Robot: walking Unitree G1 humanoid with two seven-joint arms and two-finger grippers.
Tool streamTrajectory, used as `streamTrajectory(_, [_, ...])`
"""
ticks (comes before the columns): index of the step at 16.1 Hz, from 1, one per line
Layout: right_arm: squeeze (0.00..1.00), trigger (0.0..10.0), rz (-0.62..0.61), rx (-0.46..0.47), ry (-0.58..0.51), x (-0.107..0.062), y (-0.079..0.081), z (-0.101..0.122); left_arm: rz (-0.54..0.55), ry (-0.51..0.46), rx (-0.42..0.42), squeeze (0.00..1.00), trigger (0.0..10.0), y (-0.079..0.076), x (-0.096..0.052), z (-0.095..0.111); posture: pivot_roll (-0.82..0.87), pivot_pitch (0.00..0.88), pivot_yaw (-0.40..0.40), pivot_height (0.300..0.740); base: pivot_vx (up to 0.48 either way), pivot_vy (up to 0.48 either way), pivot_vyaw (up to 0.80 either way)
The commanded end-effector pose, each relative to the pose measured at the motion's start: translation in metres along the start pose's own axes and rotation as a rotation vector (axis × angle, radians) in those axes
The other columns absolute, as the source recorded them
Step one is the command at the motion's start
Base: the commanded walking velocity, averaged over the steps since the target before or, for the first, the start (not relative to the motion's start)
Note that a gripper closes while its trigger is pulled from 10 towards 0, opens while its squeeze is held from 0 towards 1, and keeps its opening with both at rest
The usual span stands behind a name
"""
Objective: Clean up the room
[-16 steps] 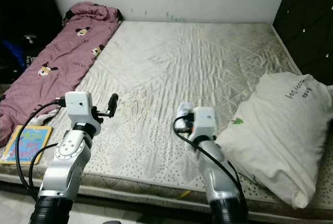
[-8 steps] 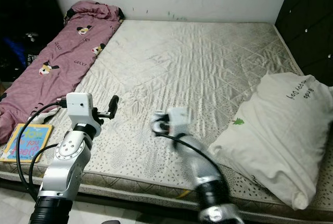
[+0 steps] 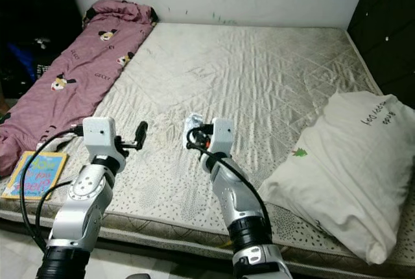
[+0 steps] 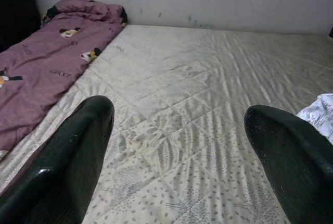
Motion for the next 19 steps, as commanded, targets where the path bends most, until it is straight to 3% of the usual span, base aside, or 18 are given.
streamTrajectory(1, [0.0,10.0,-0.002,-0.002,-0.019,0.003,0.002,0.004,0.009,-0.014,0.003,0.0,10.0,0.005,0.0,0.005,0.08,0.0,0.061,0.74,0.0,0.0,0.0])
streamTrajectory(10, [0.0,10.0,0.02,0.005,-0.093,0.007,0.003,0.016,0.013,-0.015,-0.01,0.0,10.0,0.005,0.001,0.006,0.08,0.0,0.059,0.74,0.0,0.0,0.0])
streamTrajectory(13, [0.0,10.0,0.073,-0.039,-0.102,0.007,0.016,0.017,0.012,-0.017,-0.008,0.0,10.0,0.005,0.001,0.006,0.08,0.0,0.059,0.74,0.0,0.0,0.8])
streamTrajectory(19, [0.0,10.0,0.084,-0.034,-0.111,0.008,0.016,0.018,0.01,-0.018,-0.006,0.0,10.0,0.005,0.001,0.007,0.08,0.0,0.058,0.74,0.0,0.0,0.8])
Point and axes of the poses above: a point about 5 cm out from each wrist's last joint towards the gripper, its own x axis pointing out of the wrist towards the gripper, its own z axis along the axis of the wrist's last joint, y = z × x, the point moved 6 cm from there along x, pointing out of the wrist towards the gripper, and after that the axes turned 13 degrees about x, right-handed, at the moved point
